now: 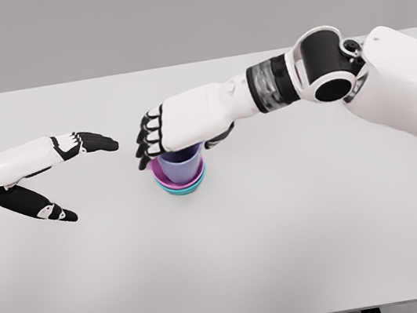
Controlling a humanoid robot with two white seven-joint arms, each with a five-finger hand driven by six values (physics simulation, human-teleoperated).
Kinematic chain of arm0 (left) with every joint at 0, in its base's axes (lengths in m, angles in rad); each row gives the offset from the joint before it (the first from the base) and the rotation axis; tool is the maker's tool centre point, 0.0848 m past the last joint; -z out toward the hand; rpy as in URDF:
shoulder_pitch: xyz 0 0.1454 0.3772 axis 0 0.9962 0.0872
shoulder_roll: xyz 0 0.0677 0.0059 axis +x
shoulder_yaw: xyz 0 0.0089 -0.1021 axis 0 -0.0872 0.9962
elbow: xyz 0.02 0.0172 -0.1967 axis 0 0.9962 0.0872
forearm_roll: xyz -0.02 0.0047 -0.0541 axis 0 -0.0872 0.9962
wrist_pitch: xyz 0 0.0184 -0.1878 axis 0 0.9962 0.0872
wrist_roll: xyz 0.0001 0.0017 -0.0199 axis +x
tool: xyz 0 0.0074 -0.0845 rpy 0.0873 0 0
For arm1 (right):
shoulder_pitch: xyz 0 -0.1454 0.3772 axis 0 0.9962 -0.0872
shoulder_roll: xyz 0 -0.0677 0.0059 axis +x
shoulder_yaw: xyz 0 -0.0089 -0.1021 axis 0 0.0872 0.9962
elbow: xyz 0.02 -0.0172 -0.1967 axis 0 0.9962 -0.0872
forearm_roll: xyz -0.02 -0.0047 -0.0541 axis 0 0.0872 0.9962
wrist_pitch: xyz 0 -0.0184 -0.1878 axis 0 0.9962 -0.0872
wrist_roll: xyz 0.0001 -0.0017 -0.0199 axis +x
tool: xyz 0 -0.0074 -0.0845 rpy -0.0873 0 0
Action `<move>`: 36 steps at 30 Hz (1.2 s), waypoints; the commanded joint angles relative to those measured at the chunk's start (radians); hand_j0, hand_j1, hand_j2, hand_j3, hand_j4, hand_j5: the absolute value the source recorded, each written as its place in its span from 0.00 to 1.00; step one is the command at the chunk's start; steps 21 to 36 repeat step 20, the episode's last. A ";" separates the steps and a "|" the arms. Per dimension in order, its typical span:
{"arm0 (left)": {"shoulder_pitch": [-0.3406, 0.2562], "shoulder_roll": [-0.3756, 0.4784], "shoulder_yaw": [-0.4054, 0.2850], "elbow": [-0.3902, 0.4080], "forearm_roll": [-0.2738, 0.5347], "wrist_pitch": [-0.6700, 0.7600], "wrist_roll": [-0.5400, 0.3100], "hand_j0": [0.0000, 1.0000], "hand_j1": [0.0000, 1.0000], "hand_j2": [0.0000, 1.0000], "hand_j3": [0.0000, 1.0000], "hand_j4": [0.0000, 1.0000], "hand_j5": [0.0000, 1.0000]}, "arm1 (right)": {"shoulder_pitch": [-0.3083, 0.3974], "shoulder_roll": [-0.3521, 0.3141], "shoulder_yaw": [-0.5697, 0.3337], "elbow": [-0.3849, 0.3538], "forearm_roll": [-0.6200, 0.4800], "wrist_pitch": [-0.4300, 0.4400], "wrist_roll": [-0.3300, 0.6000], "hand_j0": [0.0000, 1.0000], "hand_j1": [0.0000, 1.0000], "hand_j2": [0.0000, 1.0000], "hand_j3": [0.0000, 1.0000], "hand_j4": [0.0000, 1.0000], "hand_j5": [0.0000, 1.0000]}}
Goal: Stacking bowl and cup with both arms
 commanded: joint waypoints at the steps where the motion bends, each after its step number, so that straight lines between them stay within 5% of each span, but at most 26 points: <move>1: 0.000 0.001 0.001 0.000 0.008 0.003 0.000 1.00 1.00 1.00 1.00 1.00 1.00 | 0.000 -0.013 -0.012 -0.040 -0.008 0.003 0.000 0.99 0.99 0.99 0.99 0.99 0.99; 3: 0.000 0.001 -0.001 0.000 0.008 0.003 0.000 1.00 1.00 1.00 1.00 1.00 1.00 | 0.003 -0.034 -0.066 -0.058 -0.010 0.003 0.000 1.00 1.00 1.00 1.00 1.00 1.00; 7: 0.000 0.001 0.001 0.000 0.008 0.003 0.000 1.00 1.00 1.00 1.00 1.00 1.00 | 0.032 -0.192 -0.161 -0.086 -0.016 0.003 0.000 1.00 1.00 1.00 1.00 1.00 1.00; 12: 0.000 0.003 0.001 0.000 0.008 0.003 0.000 1.00 1.00 1.00 1.00 1.00 1.00 | 0.245 -0.487 -0.320 -0.057 -0.065 0.003 0.000 1.00 1.00 1.00 1.00 1.00 1.00; 14: 0.000 0.003 0.001 0.000 0.008 0.003 0.000 1.00 1.00 1.00 1.00 1.00 1.00 | 0.294 -0.537 -0.328 0.018 -0.065 0.003 0.000 1.00 1.00 1.00 1.00 1.00 1.00; 36: 0.012 0.010 0.001 0.001 0.005 0.003 0.000 1.00 1.00 1.00 1.00 1.00 1.00 | 0.342 -0.525 -0.348 0.040 -0.070 0.003 0.000 1.00 1.00 1.00 1.00 1.00 1.00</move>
